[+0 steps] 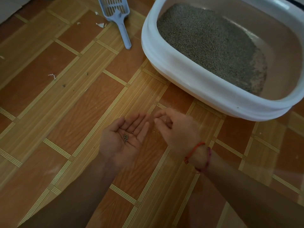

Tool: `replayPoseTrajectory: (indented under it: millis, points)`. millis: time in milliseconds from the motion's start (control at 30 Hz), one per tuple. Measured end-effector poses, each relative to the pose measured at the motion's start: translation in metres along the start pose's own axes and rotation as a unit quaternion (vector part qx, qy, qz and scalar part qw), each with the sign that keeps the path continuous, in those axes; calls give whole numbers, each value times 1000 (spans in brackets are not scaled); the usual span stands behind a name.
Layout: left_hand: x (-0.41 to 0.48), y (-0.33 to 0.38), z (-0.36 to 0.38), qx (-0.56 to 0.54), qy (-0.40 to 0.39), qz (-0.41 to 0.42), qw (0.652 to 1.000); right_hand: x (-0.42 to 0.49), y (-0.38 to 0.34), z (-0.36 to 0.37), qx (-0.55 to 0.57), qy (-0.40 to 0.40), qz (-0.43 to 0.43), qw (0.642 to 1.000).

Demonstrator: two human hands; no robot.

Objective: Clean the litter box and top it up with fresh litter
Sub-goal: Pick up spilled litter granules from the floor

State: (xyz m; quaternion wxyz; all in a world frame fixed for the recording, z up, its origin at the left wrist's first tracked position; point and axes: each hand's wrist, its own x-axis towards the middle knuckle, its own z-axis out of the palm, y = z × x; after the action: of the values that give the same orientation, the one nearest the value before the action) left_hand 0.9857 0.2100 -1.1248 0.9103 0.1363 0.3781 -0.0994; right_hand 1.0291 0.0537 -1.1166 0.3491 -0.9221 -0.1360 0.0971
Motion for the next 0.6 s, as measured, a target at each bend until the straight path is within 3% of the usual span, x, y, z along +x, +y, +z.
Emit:
replayPoseTrajectory:
  millis: [167,600]
  points:
    - [-1,-1,1,5,7,-1,1000,4,27,-2,-72,-34,57,995]
    - [0,2,-1,-6,19,5,1000,8,32,1,-116,-61,48,990]
